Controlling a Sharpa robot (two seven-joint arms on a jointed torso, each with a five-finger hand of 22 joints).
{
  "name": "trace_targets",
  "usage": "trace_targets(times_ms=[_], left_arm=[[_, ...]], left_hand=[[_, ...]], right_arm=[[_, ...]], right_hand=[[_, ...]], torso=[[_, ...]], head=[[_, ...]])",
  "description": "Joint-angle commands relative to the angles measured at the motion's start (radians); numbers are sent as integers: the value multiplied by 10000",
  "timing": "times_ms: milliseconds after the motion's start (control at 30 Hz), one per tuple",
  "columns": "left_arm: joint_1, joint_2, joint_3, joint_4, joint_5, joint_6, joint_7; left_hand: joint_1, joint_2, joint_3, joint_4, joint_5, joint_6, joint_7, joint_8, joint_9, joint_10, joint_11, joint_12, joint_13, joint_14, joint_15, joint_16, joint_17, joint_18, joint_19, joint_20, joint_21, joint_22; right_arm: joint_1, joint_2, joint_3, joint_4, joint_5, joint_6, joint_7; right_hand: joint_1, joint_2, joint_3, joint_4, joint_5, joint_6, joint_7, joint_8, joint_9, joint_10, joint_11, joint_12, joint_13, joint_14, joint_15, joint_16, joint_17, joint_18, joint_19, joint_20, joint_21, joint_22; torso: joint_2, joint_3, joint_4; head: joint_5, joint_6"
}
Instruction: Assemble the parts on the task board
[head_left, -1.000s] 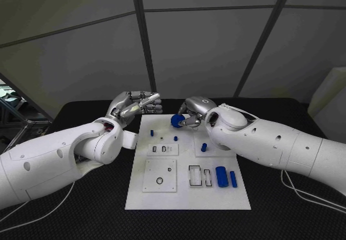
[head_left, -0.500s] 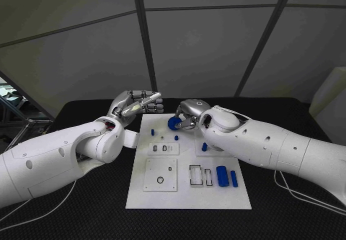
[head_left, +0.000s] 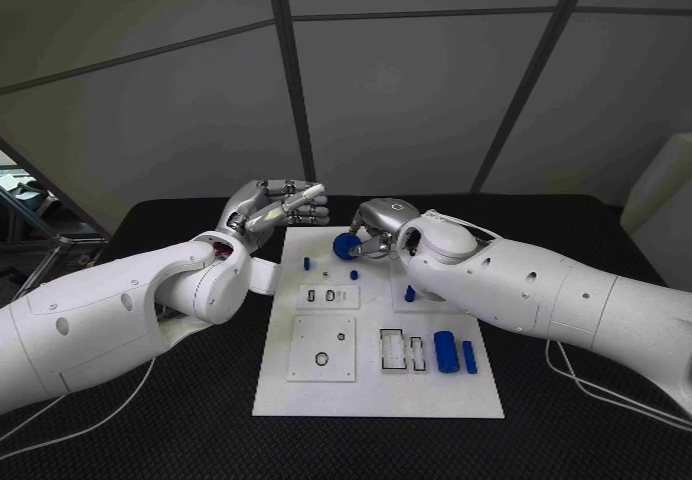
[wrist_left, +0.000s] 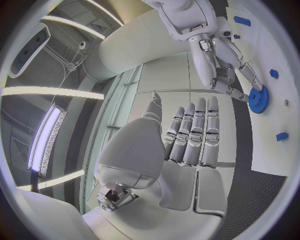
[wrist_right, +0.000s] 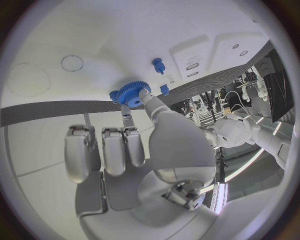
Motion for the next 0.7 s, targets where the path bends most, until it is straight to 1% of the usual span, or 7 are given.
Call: trace_targets(times_ms=[33,133,167,267,400,567,700], left_arm=[[17,12,11,7,6,96,52],[17,12,11,4,6,97,48],[17,11,11,3,6,98,46],[17,11,11,0,6,100,43],[17,12,11,-7,6,102,37],[17,2,11,-11,6,101,32],[17,-11,11,-12,6,102,30]], left_hand=[[-8,51,-54,-26,26,-65,11,-59,-10,-57,-1,-57,1,-53,-1,-42,16,-50,-11,40,-66,-9],[-8,51,-54,-26,26,-65,11,-59,-10,-57,-1,-57,1,-53,-1,-42,16,-50,-11,40,-66,-9],[-8,51,-54,-26,26,-65,11,-59,-10,-57,-1,-57,1,-53,-1,-42,16,-50,-11,40,-66,-9],[-8,51,-54,-26,26,-65,11,-59,-10,-57,-1,-57,1,-53,-1,-42,16,-50,-11,40,-66,-9],[-8,51,-54,-26,26,-65,11,-59,-10,-57,-1,-57,1,-53,-1,-42,16,-50,-11,40,-66,-9],[-8,51,-54,-26,26,-65,11,-59,-10,-57,-1,-57,1,-53,-1,-42,16,-50,-11,40,-66,-9],[-8,51,-54,-26,26,-65,11,-59,-10,-57,-1,-57,1,-53,-1,-42,16,-50,-11,40,-66,-9]], right_arm=[[23,31,1,-55,-93,286,-54],[24,52,1,-102,-94,333,-62],[24,62,1,-122,-93,346,-57],[24,81,1,-142,-61,356,-9],[24,79,1,-135,-27,375,30],[24,-4,1,-63,54,350,74],[24,-195,1,133,180,25,162]], right_hand=[[-131,-49,-57,-36,-135,-349,106,-41,-167,586,61,-70,1828,748,4,-29,1188,-124,290,-14,-20,1461],[-201,-110,-98,-31,-172,-625,144,-45,-285,563,97,-105,1793,745,39,-39,1173,-121,283,20,-26,1453],[-255,-142,-136,-11,-200,-910,154,-44,-399,550,113,-124,1775,746,60,-40,1177,-119,279,44,-30,1447],[-364,-189,-218,51,-252,-1241,145,-38,-554,536,108,-145,1757,745,73,-45,1175,-117,275,65,-34,1444],[-435,-195,-260,104,-275,-1288,145,-22,-601,537,107,-144,1761,746,73,-46,1178,-120,285,69,-29,1459],[-520,-174,-299,184,-281,-1208,162,20,-627,543,121,-136,1772,747,80,-46,1184,-120,284,75,-31,1459],[-586,-146,-326,260,-275,-1124,176,42,-647,557,133,-116,1796,751,88,-40,1200,-125,297,82,-23,1480]], torso=[[-3,0,-1],[-2,2,-3],[-4,3,-2],[-4,0,-2],[-4,5,1],[-9,1,-5],[-11,6,-15]], head=[[-1,-11],[4,-10],[1,-13],[0,-16],[3,-24],[13,-25],[31,-25]])
